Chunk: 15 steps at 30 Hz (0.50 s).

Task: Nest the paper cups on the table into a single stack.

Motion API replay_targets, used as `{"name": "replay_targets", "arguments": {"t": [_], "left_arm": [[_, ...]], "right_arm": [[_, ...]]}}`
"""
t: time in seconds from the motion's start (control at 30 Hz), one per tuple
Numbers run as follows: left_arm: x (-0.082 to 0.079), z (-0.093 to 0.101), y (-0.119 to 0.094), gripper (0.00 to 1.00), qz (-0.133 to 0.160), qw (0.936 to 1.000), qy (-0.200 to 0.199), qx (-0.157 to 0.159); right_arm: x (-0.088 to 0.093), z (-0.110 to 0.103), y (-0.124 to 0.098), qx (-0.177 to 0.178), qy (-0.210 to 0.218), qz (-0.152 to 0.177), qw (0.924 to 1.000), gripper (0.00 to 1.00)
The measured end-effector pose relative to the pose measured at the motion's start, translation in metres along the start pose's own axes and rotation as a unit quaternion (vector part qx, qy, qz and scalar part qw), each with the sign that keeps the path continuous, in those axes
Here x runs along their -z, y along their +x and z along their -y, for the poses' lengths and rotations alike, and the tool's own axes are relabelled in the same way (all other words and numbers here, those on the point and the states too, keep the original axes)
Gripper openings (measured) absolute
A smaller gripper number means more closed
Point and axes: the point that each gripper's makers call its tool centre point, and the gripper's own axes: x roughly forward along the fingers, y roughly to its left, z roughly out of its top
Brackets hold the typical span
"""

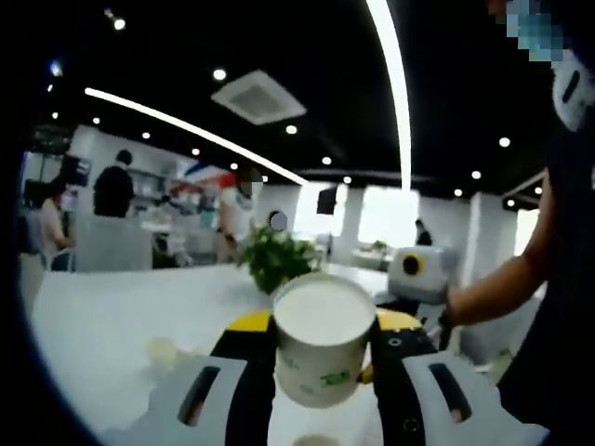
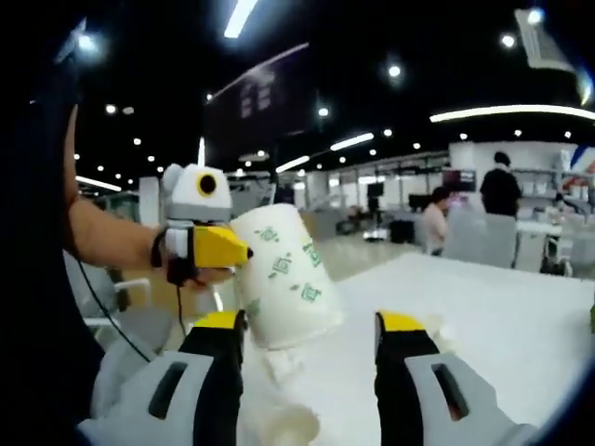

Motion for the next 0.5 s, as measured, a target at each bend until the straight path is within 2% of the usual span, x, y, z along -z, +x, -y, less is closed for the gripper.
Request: {"name": "replay_targets", "arguments": {"t": [0.1,0.23,0.3,0.37,0.43,0.5], "left_arm": [[-0.002,0.003,-0.001,0.38,0.002,0.9999,-0.004,0.01],[0.003,0.005,-0.004,0.38,-0.011,0.9997,-0.003,0.021],[0.007,0.006,-0.007,0.38,-0.021,0.9994,0.004,0.026],[0.0,0.008,-0.01,0.38,-0.005,0.9994,-0.012,0.031],[-0.004,0.006,-0.012,0.38,0.002,0.9995,-0.012,0.029],[-0.007,0.006,-0.013,0.38,0.005,0.9996,-0.008,0.027]], "right_arm": [[-0.006,-0.005,-0.003,-0.011,0.005,0.004,0.9999,0.45],[-0.014,-0.012,-0.007,-0.036,0.026,0.01,0.999,0.39],[-0.016,-0.019,-0.011,-0.059,0.056,0.01,0.9966,0.3],[-0.015,-0.017,-0.011,-0.057,0.051,0.011,0.997,0.31],[-0.011,-0.017,-0.011,-0.058,0.055,0.004,0.9968,0.35],[-0.009,-0.02,-0.012,-0.064,0.063,0.003,0.9959,0.34]]}}
